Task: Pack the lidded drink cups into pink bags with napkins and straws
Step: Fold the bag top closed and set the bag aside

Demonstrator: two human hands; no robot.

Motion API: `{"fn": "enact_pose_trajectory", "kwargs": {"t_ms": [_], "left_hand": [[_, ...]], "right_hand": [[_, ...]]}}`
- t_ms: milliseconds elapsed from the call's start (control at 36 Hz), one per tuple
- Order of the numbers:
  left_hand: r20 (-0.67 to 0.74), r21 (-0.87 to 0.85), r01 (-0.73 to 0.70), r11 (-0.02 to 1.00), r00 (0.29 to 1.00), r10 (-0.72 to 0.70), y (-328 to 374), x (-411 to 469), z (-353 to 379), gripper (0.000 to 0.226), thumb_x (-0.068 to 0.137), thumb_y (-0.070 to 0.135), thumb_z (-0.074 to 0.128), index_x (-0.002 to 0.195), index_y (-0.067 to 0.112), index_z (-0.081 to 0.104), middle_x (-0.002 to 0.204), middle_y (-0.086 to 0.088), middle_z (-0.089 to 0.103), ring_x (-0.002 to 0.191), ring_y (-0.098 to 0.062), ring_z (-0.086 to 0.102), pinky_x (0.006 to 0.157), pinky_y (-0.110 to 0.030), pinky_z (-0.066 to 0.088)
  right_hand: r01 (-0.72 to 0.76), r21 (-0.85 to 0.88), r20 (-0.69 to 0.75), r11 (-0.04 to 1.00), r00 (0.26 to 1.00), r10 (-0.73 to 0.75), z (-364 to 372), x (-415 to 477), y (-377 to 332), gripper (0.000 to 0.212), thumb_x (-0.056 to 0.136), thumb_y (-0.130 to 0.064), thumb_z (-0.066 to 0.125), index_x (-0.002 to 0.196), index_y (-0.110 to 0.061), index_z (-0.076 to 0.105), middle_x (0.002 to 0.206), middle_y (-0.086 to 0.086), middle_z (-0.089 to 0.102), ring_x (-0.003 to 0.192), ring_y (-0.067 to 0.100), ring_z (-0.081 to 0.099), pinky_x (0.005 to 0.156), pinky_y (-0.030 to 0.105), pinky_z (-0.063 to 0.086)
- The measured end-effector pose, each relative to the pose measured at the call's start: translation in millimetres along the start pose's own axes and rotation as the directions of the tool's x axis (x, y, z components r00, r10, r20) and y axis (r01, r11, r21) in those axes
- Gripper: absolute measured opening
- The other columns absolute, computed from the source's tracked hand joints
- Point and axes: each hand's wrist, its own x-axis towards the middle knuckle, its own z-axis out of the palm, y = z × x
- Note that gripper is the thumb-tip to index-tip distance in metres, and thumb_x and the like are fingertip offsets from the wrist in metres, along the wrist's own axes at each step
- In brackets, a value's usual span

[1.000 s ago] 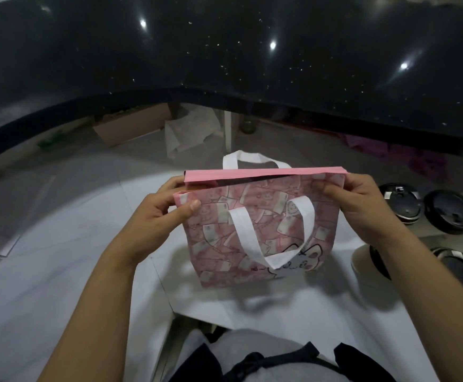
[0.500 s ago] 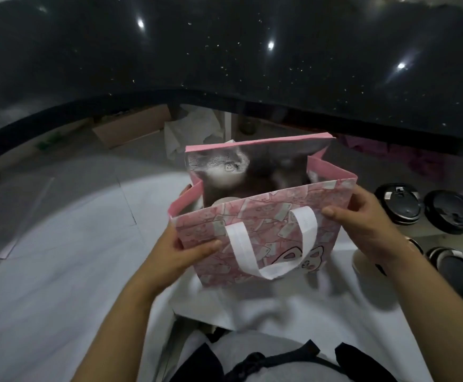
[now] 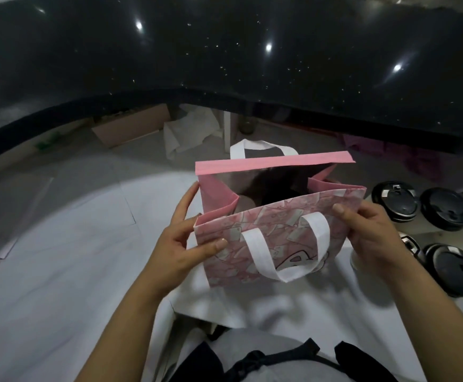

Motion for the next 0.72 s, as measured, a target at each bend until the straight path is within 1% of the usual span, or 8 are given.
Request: {"fn": "enact_pose_trajectory", "kwargs": {"t_ms": [56,167,250,306,361,528,667,722], "left_hand": [[0.011,0.082,0.005,0.997,1.0,-0.006,2,4,-4,0.045,0.063,0.062,0.079,0.107,0.062,0.067,0.152,0.043,0.016,0.144,-0.016,0.033,0.107,-0.052,0.045],[0.042,0.168,-0.015,0.986,0.999,0.009,10,13,-9,0.013,0.079,0.049,0.075,0.09,0.055,0.074,0.134,0.056,0.027,0.128,0.021,0.032,0.1,-0.026,0.046],[0.038,0.114,-0.064,0.991,0.997,0.06,18,18,-9,0.021,0.09,0.034,0.063,0.096,0.051,0.074,0.133,0.021,0.052,0.124,-0.001,0.052,0.085,-0.026,0.058],[0.014,0.052,-0.086,0.995,0.996,0.085,22,20,-7,0.023,0.093,0.03,0.062,0.1,0.049,0.074,0.126,0.005,0.059,0.117,-0.015,0.06,0.082,-0.025,0.057],[-0.04,0.015,-0.074,0.997,0.996,0.074,25,21,-3,0.023,0.09,0.031,0.06,0.097,0.047,0.075,0.119,0.002,0.064,0.109,-0.015,0.064,0.078,-0.022,0.057],[-0.213,-0.098,-0.002,0.995,0.977,-0.018,25,26,8,0.024,0.081,0.031,0.067,0.102,0.019,0.073,0.094,-0.001,0.076,0.087,-0.022,0.074,0.07,-0.032,0.062],[-0.332,-0.163,-0.027,0.986,0.943,-0.029,23,29,15,0.018,0.078,0.023,0.074,0.096,0.022,0.075,0.089,0.001,0.078,0.083,-0.022,0.075,0.067,-0.031,0.062],[-0.362,-0.154,-0.049,0.987,0.932,-0.01,23,29,17,0.016,0.084,0.018,0.072,0.1,0.023,0.074,0.092,0.003,0.077,0.087,-0.021,0.075,0.069,-0.032,0.062]], "right_hand": [[0.04,-0.036,0.02,0.999,0.999,-0.039,-3,1,-2,0.054,0.065,-0.055,0.084,0.102,-0.016,0.079,0.144,-0.002,0.055,0.137,0.02,0.048,0.105,0.05,0.043],[0.04,-0.089,0.041,0.995,0.998,-0.036,-4,2,-11,0.05,0.059,-0.058,0.085,0.093,-0.022,0.082,0.144,-0.022,0.051,0.141,0.005,0.039,0.108,0.042,0.038],[0.084,-0.104,0.045,0.991,0.996,-0.079,-5,5,-15,0.047,0.066,-0.048,0.085,0.093,-0.01,0.08,0.135,-0.003,0.06,0.132,0.018,0.051,0.105,0.042,0.047],[0.113,-0.1,0.032,0.989,0.993,-0.11,-2,5,-19,0.037,0.069,-0.042,0.083,0.091,-0.013,0.081,0.123,0.007,0.063,0.117,0.022,0.061,0.093,0.032,0.053],[0.108,-0.087,0.003,0.99,0.994,-0.108,5,4,-25,0.015,0.074,-0.026,0.075,0.087,-0.021,0.082,0.108,0.006,0.068,0.102,0.016,0.066,0.083,0.023,0.053],[0.058,-0.064,-0.085,0.996,0.994,-0.064,14,1,-32,0.015,0.084,-0.007,0.069,0.09,-0.017,0.079,0.088,0.004,0.077,0.079,0.015,0.072,0.067,0.023,0.056],[0.02,0.019,-0.189,1.0,0.982,-0.016,17,0,-25,0.015,0.082,-0.009,0.077,0.096,-0.01,0.078,0.096,0.019,0.075,0.092,0.043,0.07,0.083,0.055,0.057],[0.04,0.025,-0.226,0.999,0.973,-0.034,18,1,-24,0.016,0.083,-0.004,0.074,0.1,-0.006,0.075,0.097,0.018,0.074,0.09,0.039,0.07,0.083,0.053,0.058]]}}
